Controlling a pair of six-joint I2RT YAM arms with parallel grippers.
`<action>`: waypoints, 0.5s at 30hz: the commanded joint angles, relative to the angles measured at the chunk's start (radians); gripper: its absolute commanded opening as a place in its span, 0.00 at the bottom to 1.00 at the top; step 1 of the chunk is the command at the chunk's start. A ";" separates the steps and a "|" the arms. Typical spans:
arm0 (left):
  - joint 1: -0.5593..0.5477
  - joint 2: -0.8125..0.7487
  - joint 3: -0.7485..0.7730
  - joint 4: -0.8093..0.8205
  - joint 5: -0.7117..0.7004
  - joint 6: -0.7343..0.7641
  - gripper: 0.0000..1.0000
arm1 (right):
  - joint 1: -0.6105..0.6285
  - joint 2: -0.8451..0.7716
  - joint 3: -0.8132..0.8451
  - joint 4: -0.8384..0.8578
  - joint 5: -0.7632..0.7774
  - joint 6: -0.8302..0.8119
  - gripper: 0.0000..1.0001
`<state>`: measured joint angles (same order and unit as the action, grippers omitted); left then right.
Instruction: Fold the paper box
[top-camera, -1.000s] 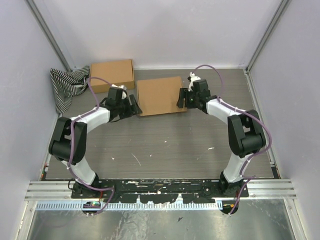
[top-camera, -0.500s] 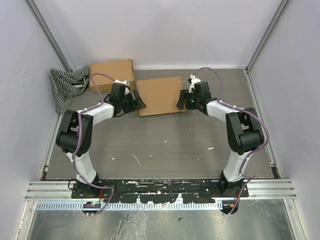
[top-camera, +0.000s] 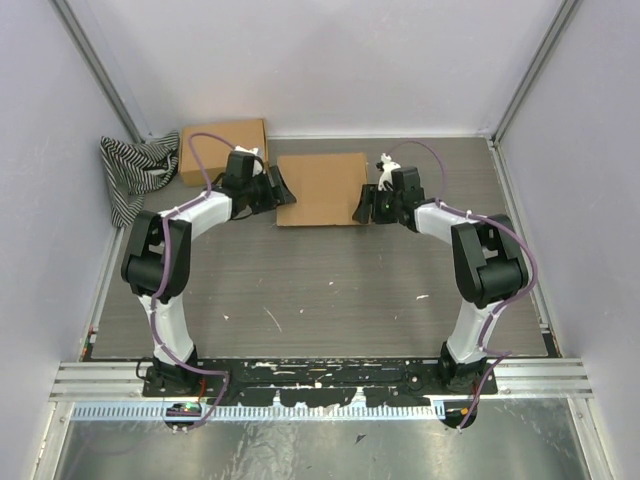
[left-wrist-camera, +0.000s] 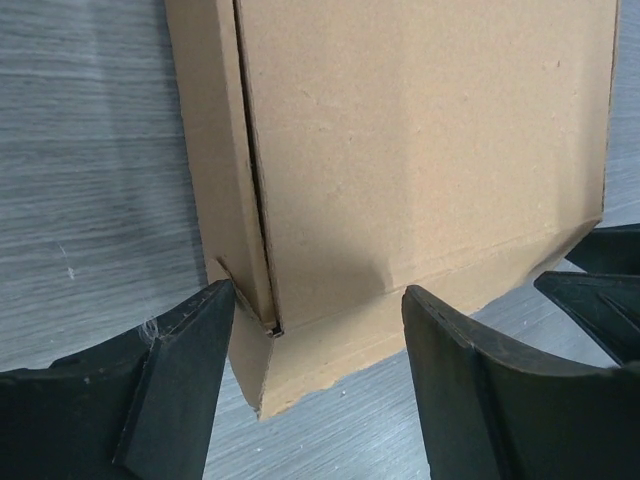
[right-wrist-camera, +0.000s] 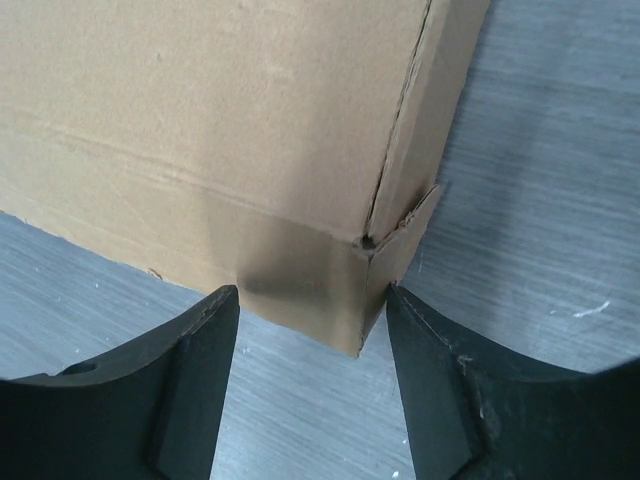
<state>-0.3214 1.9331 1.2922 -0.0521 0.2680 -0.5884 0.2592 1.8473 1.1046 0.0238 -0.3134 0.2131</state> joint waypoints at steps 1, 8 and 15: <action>-0.001 0.003 0.031 -0.066 0.045 0.012 0.73 | 0.009 -0.091 -0.030 0.016 -0.076 0.025 0.65; -0.001 -0.026 0.067 -0.266 0.055 0.057 0.71 | 0.011 -0.143 -0.005 -0.141 -0.068 0.039 0.62; -0.002 -0.062 0.096 -0.407 0.058 0.077 0.68 | 0.012 -0.132 0.089 -0.284 -0.119 0.066 0.58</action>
<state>-0.3218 1.9308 1.3529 -0.3389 0.3080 -0.5392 0.2626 1.7508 1.1046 -0.1822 -0.3725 0.2543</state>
